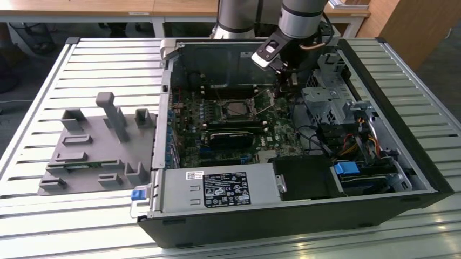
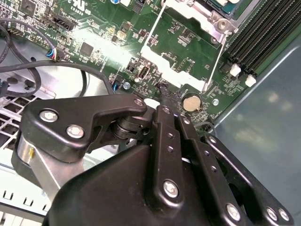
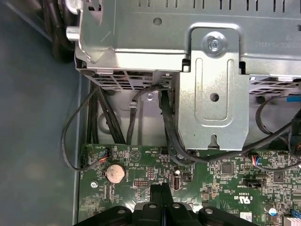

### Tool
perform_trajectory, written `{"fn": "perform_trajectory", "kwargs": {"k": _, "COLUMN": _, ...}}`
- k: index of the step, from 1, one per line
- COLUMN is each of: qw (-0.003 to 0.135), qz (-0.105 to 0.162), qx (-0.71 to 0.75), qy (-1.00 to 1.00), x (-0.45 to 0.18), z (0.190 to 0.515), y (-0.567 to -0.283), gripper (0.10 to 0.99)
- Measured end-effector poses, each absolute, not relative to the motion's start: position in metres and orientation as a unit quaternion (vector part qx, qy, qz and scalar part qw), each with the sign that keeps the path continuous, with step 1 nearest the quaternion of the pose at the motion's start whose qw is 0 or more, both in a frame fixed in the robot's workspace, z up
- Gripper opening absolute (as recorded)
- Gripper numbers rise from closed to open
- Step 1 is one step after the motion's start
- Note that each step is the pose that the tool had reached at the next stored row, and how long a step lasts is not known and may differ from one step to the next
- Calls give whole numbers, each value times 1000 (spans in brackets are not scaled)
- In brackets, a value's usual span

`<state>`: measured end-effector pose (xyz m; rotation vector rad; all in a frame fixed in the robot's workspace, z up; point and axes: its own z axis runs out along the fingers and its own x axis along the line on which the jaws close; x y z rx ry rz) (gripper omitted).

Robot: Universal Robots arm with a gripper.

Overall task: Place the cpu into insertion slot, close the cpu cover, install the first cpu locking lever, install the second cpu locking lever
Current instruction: 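Close the cpu cover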

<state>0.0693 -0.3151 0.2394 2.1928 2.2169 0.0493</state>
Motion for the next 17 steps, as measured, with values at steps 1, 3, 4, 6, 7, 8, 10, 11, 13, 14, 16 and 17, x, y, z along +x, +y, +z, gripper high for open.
{"fn": "perform_trajectory", "kwargs": {"k": 1, "qw": 12, "qz": 15, "qx": 703, "qy": 711, "x": 69, "z": 238, "y": -315, "gripper": 106}}
{"fn": "perform_trajectory", "kwargs": {"k": 3, "qw": 12, "qz": 15, "qx": 703, "qy": 711, "x": 69, "z": 236, "y": -315, "gripper": 106}}
{"fn": "perform_trajectory", "kwargs": {"k": 4, "qw": 12, "qz": 15, "qx": 703, "qy": 711, "x": 69, "z": 236, "y": -315, "gripper": 106}}
{"fn": "perform_trajectory", "kwargs": {"k": 6, "qw": 12, "qz": 15, "qx": 703, "qy": 711, "x": 68, "z": 236, "y": -315, "gripper": 106}}
{"fn": "perform_trajectory", "kwargs": {"k": 7, "qw": 12, "qz": 15, "qx": 703, "qy": 711, "x": 67, "z": 236, "y": -315, "gripper": 106}}
{"fn": "perform_trajectory", "kwargs": {"k": 8, "qw": 12, "qz": 15, "qx": 703, "qy": 711, "x": 66, "z": 236, "y": -315, "gripper": 106}}
{"fn": "perform_trajectory", "kwargs": {"k": 10, "qw": 12, "qz": 15, "qx": 703, "qy": 711, "x": 64, "z": 236, "y": -315, "gripper": 106}}
{"fn": "perform_trajectory", "kwargs": {"k": 11, "qw": 12, "qz": 15, "qx": 703, "qy": 711, "x": 63, "z": 236, "y": -315, "gripper": 106}}
{"fn": "perform_trajectory", "kwargs": {"k": 13, "qw": 12, "qz": 15, "qx": 703, "qy": 711, "x": 62, "z": 236, "y": -315, "gripper": 106}}
{"fn": "perform_trajectory", "kwargs": {"k": 14, "qw": 12, "qz": 15, "qx": 703, "qy": 711, "x": 61, "z": 236, "y": -315, "gripper": 106}}
{"fn": "perform_trajectory", "kwargs": {"k": 16, "qw": 12, "qz": 15, "qx": 703, "qy": 711, "x": 59, "z": 236, "y": -315, "gripper": 106}}
{"fn": "perform_trajectory", "kwargs": {"k": 17, "qw": 12, "qz": 15, "qx": 703, "qy": 711, "x": 58, "z": 236, "y": -315, "gripper": 106}}
